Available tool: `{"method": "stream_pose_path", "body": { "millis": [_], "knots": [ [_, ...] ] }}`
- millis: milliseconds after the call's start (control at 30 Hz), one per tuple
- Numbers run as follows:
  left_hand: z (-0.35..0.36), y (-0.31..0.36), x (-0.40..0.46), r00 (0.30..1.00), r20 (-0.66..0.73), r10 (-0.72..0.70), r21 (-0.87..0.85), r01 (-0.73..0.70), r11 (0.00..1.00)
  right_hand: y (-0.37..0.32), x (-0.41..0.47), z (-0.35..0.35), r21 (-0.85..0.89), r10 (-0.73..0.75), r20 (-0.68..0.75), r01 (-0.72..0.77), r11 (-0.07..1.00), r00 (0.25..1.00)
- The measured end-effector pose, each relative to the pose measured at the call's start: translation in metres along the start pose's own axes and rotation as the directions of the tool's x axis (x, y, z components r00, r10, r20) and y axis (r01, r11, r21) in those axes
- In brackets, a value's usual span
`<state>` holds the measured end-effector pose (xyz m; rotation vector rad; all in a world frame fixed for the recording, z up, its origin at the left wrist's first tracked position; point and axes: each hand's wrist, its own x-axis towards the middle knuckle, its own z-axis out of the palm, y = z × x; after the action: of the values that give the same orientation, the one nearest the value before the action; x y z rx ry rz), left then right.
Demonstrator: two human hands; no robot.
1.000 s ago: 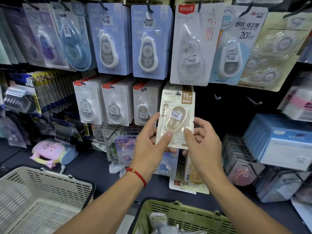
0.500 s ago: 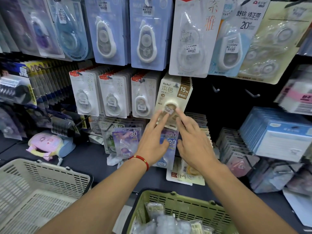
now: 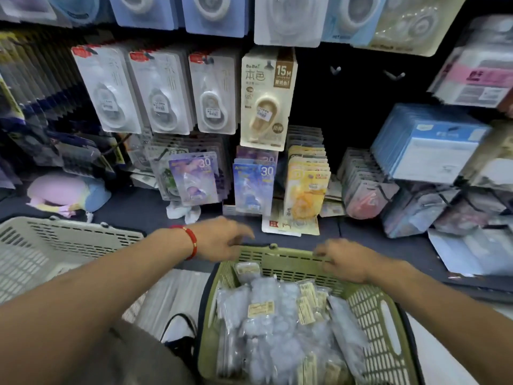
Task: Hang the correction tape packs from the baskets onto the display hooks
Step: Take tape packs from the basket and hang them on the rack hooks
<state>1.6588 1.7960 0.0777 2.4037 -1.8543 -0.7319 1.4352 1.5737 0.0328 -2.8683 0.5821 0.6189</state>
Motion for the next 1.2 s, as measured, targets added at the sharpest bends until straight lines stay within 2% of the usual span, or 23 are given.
{"method": "stream_pose_path", "body": {
  "millis": [33, 100, 200, 300, 367, 467, 533, 567, 700, 767, 800, 833, 867, 900, 933, 967, 1000, 1033, 1067, 1100, 1133, 1167, 1200],
  "knots": [
    [0.02, -0.003, -0.004, 0.995, 0.103, -0.012, 0.06, 0.006, 0.998, -0.001, -0.004, 0.019, 0.01, 0.007, 0.091, -0.008, 1.0, 0.996],
    [0.063, -0.007, -0.011, 0.971, 0.234, -0.058, 0.132, 0.027, 0.991, -0.009, -0.011, 0.057, 0.061, 0.004, 0.184, -0.016, 0.998, 0.983],
    [0.123, -0.009, -0.017, 0.946, 0.305, -0.111, 0.24, 0.036, 0.97, -0.031, -0.013, 0.109, 0.168, 0.005, 0.224, -0.043, 0.985, 0.975],
    [0.158, -0.004, -0.018, 0.949, 0.281, -0.142, 0.311, 0.05, 0.949, -0.066, -0.006, 0.142, 0.371, 0.015, 0.185, -0.083, 0.925, 0.983],
    [0.168, 0.001, -0.018, 0.959, 0.22, -0.18, 0.231, 0.128, 0.964, -0.09, 0.007, 0.152, 0.464, 0.07, 0.153, -0.134, 0.875, 0.986],
    [0.172, 0.004, -0.019, 0.965, 0.134, -0.224, 0.036, 0.221, 0.975, -0.121, 0.026, 0.158, 0.52, 0.229, 0.074, -0.234, 0.822, 0.971],
    [0.173, 0.007, -0.023, 0.965, 0.071, -0.251, -0.049, 0.255, 0.966, -0.133, 0.031, 0.166, 0.636, 0.353, -0.008, -0.268, 0.723, 0.936],
    [0.173, 0.008, -0.024, 0.964, 0.031, -0.263, -0.093, 0.265, 0.96, -0.133, 0.031, 0.169, 0.716, 0.421, -0.021, -0.28, 0.639, 0.907],
    [0.167, 0.019, -0.028, 0.929, -0.112, -0.354, -0.331, 0.301, 0.894, -0.115, 0.022, 0.164, 0.953, 0.601, 0.074, -0.234, 0.192, 0.796],
    [0.164, 0.028, -0.025, 0.899, -0.106, -0.425, -0.503, 0.32, 0.803, -0.1, 0.015, 0.153, 0.991, 0.646, 0.102, -0.134, 0.001, 0.757],
    [0.164, 0.034, -0.023, 0.882, -0.081, -0.464, -0.605, 0.327, 0.727, -0.095, 0.012, 0.147, 0.994, 0.632, 0.112, -0.074, -0.086, 0.767],
    [0.164, 0.04, -0.02, 0.861, -0.036, -0.507, -0.717, 0.331, 0.613, -0.092, 0.008, 0.143, 0.987, 0.591, 0.111, -0.017, -0.163, 0.799],
    [0.163, 0.047, -0.017, 0.838, 0.033, -0.544, -0.834, 0.324, 0.448, -0.093, 0.005, 0.138, 0.975, 0.529, 0.092, 0.032, -0.221, 0.843],
    [0.163, 0.052, -0.013, 0.821, 0.111, -0.559, -0.928, 0.287, 0.238, -0.096, 0.003, 0.134, 0.968, 0.459, 0.053, 0.068, -0.242, 0.887],
    [0.16, 0.058, -0.011, 0.812, 0.167, -0.559, -0.976, 0.218, 0.025, -0.101, 0.004, 0.132, 0.97, 0.394, 0.001, 0.094, -0.223, 0.919],
    [0.158, 0.059, -0.008, 0.797, 0.171, -0.578, -0.985, 0.131, -0.111, -0.106, 0.005, 0.132, 0.98, 0.354, -0.047, 0.112, -0.166, 0.934],
    [0.156, 0.056, -0.007, 0.765, 0.148, -0.627, -0.986, 0.062, -0.156, -0.111, 0.006, 0.131, 0.991, 0.344, -0.09, 0.117, -0.059, 0.934],
    [0.154, 0.051, -0.007, 0.719, 0.114, -0.685, -0.992, 0.042, -0.121, -0.115, 0.008, 0.132, 0.987, 0.363, -0.138, 0.1, 0.122, 0.922],
    [0.153, 0.043, -0.006, 0.67, 0.076, -0.738, -0.997, 0.051, -0.057, -0.117, 0.01, 0.137, 0.931, 0.372, -0.189, 0.045, 0.362, 0.909],
    [0.151, 0.035, -0.008, 0.624, 0.043, -0.78, -0.998, 0.07, 0.001, -0.119, 0.013, 0.144, 0.801, 0.325, -0.199, -0.038, 0.597, 0.925],
    [0.149, 0.029, -0.01, 0.587, 0.023, -0.809, -0.997, 0.078, 0.029, -0.123, 0.015, 0.152, 0.635, 0.234, -0.114, -0.11, 0.765, 0.966],
    [0.147, 0.023, -0.013, 0.567, 0.016, -0.823, -0.997, 0.073, 0.031, -0.128, 0.015, 0.16, 0.471, 0.151, 0.034, -0.15, 0.869, 0.988],
    [0.147, 0.019, -0.017, 0.557, 0.019, -0.83, -0.998, 0.063, 0.02, -0.135, 0.016, 0.168, 0.347, 0.097, 0.164, -0.15, 0.926, 0.982]
  ]
}}
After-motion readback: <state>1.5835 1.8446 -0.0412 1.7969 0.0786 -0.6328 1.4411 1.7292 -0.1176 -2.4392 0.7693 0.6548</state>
